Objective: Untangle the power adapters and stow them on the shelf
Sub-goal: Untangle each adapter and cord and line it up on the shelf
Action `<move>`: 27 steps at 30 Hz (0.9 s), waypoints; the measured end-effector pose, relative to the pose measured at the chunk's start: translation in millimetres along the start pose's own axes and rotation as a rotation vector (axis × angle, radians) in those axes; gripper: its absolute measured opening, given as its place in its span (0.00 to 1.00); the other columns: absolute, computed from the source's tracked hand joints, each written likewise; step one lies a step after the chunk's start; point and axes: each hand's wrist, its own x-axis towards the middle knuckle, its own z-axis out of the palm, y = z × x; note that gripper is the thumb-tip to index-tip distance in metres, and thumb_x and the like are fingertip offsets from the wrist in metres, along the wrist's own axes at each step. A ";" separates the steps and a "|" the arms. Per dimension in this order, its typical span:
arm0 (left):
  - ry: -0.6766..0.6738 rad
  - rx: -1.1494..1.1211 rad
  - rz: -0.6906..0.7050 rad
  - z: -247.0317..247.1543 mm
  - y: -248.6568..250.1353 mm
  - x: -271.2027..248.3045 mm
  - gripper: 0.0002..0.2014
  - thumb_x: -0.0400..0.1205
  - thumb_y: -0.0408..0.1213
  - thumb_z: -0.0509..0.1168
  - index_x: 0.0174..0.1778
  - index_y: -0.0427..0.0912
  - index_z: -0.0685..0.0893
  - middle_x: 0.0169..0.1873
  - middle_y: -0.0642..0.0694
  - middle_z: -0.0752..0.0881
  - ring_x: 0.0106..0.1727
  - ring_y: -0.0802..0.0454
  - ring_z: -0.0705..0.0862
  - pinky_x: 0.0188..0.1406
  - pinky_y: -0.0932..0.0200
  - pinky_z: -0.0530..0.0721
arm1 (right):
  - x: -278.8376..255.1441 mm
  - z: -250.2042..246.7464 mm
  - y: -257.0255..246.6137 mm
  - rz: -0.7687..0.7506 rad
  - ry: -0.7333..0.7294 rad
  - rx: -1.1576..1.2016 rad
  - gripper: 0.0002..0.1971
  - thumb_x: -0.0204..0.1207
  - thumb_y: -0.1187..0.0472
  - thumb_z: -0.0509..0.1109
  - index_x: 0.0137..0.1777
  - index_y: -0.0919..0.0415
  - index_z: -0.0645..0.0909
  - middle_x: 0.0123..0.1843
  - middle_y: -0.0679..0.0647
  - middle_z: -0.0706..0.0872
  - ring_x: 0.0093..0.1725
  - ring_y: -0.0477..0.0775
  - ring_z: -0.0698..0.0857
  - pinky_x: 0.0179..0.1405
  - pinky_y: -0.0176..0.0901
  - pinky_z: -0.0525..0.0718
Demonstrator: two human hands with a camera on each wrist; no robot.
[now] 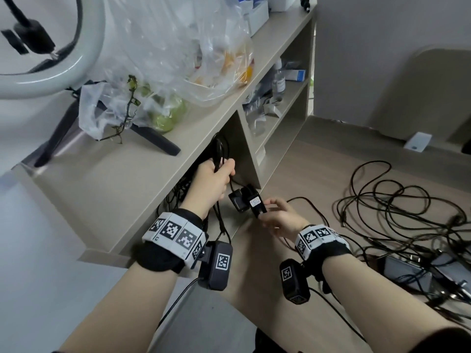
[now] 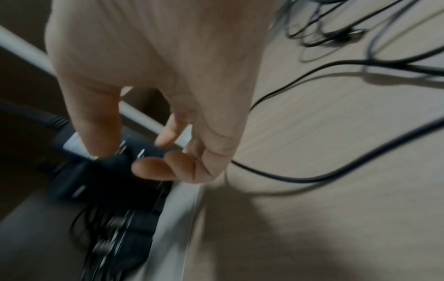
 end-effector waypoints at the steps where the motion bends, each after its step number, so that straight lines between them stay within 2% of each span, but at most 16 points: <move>1: 0.004 0.027 0.000 -2.0 0.2 0.4 0.15 0.84 0.36 0.58 0.29 0.44 0.71 0.13 0.57 0.63 0.12 0.62 0.59 0.13 0.72 0.57 | -0.3 -5.4 -0.6 0.031 -0.006 0.040 0.12 0.75 0.72 0.67 0.44 0.53 0.75 0.34 0.51 0.81 0.26 0.47 0.76 0.26 0.35 0.62; 4: -0.002 0.082 -0.002 -4.7 1.8 0.8 0.15 0.84 0.38 0.58 0.30 0.44 0.71 0.16 0.55 0.62 0.13 0.61 0.59 0.13 0.71 0.57 | -4.6 -21.3 0.2 0.145 -0.088 0.095 0.07 0.77 0.67 0.65 0.46 0.52 0.79 0.36 0.49 0.80 0.30 0.46 0.75 0.28 0.36 0.64; 6: -0.013 0.078 -0.008 -2.7 3.8 0.1 0.14 0.84 0.38 0.58 0.30 0.43 0.72 0.15 0.56 0.63 0.12 0.62 0.59 0.13 0.71 0.57 | -3.0 -26.4 7.8 0.154 -0.130 0.113 0.14 0.75 0.72 0.66 0.55 0.52 0.79 0.40 0.50 0.81 0.37 0.48 0.80 0.33 0.38 0.71; 9: -0.025 0.068 -0.021 3.1 4.9 -1.2 0.14 0.84 0.37 0.58 0.30 0.43 0.72 0.13 0.58 0.63 0.12 0.62 0.59 0.13 0.72 0.56 | -0.9 -18.8 17.5 0.115 -0.185 0.130 0.28 0.71 0.79 0.68 0.65 0.48 0.75 0.45 0.52 0.80 0.47 0.53 0.84 0.42 0.50 0.84; 11: -0.042 0.072 -0.028 7.1 3.9 -2.1 0.15 0.84 0.37 0.58 0.30 0.43 0.72 0.12 0.58 0.63 0.12 0.62 0.59 0.13 0.72 0.56 | 0.6 -9.3 17.1 0.049 -0.197 0.136 0.31 0.70 0.82 0.68 0.65 0.49 0.73 0.50 0.55 0.81 0.48 0.56 0.85 0.41 0.52 0.87; 13: -0.055 0.076 -0.033 10.2 3.7 -2.7 0.15 0.84 0.38 0.58 0.30 0.43 0.72 0.12 0.58 0.64 0.12 0.62 0.59 0.14 0.72 0.56 | 2.7 -2.9 13.0 -0.012 -0.164 0.146 0.29 0.69 0.84 0.68 0.61 0.52 0.73 0.52 0.55 0.81 0.46 0.56 0.84 0.36 0.48 0.88; 15: -0.053 0.075 -0.032 11.2 6.1 -2.6 0.15 0.84 0.38 0.58 0.30 0.43 0.72 0.11 0.58 0.64 0.12 0.62 0.59 0.14 0.72 0.56 | 5.4 -4.1 8.8 -0.072 -0.092 0.151 0.24 0.67 0.85 0.68 0.51 0.54 0.76 0.48 0.54 0.82 0.37 0.53 0.82 0.26 0.39 0.80; 17: -0.045 0.074 -0.022 10.9 9.1 -2.0 0.15 0.85 0.38 0.58 0.30 0.43 0.72 0.12 0.58 0.64 0.12 0.62 0.59 0.14 0.71 0.56 | 6.0 -15.3 5.8 -0.084 0.005 0.185 0.20 0.67 0.83 0.67 0.43 0.55 0.77 0.35 0.54 0.83 0.25 0.48 0.76 0.20 0.33 0.67; 19: -0.045 0.085 -0.006 10.1 12.0 -1.1 0.15 0.85 0.38 0.58 0.30 0.43 0.72 0.12 0.58 0.64 0.13 0.61 0.59 0.14 0.70 0.56 | 5.2 -28.5 4.3 -0.025 0.024 0.238 0.14 0.68 0.77 0.66 0.39 0.56 0.77 0.26 0.53 0.78 0.21 0.45 0.72 0.19 0.32 0.61; 20: -0.054 0.096 0.000 10.5 13.1 -1.0 0.15 0.84 0.38 0.58 0.30 0.43 0.72 0.13 0.58 0.64 0.13 0.61 0.59 0.15 0.70 0.56 | 4.0 -33.9 3.8 0.021 0.006 0.271 0.09 0.66 0.72 0.66 0.38 0.56 0.76 0.26 0.53 0.76 0.21 0.45 0.71 0.20 0.32 0.61; 22: -0.085 0.121 0.003 13.3 15.1 -1.3 0.15 0.84 0.37 0.58 0.30 0.43 0.72 0.13 0.57 0.63 0.13 0.61 0.59 0.15 0.71 0.56 | 2.2 -39.6 4.1 0.102 -0.032 0.350 0.06 0.61 0.62 0.65 0.39 0.56 0.75 0.32 0.52 0.74 0.26 0.47 0.71 0.26 0.34 0.63; 24: -0.132 0.115 -0.009 17.9 17.4 -3.4 0.15 0.84 0.37 0.58 0.30 0.43 0.72 0.13 0.57 0.62 0.13 0.61 0.58 0.15 0.72 0.55 | 1.8 -40.6 5.2 0.148 -0.062 0.437 0.07 0.68 0.57 0.61 0.43 0.57 0.76 0.38 0.53 0.75 0.35 0.51 0.75 0.36 0.40 0.70; 26: -0.184 0.075 -0.020 22.4 19.9 -6.1 0.15 0.85 0.36 0.57 0.30 0.42 0.72 0.13 0.57 0.62 0.13 0.61 0.56 0.15 0.73 0.54 | 2.1 -41.6 8.5 0.164 -0.109 0.517 0.13 0.72 0.56 0.56 0.49 0.58 0.79 0.45 0.55 0.80 0.47 0.57 0.82 0.52 0.53 0.78; 27: -0.208 0.056 -0.024 23.8 21.3 -7.2 0.16 0.85 0.36 0.57 0.29 0.42 0.72 0.13 0.57 0.62 0.13 0.61 0.56 0.16 0.73 0.54 | 2.0 -41.2 10.2 0.159 -0.145 0.547 0.17 0.71 0.55 0.56 0.54 0.59 0.80 0.51 0.58 0.83 0.54 0.63 0.83 0.59 0.61 0.77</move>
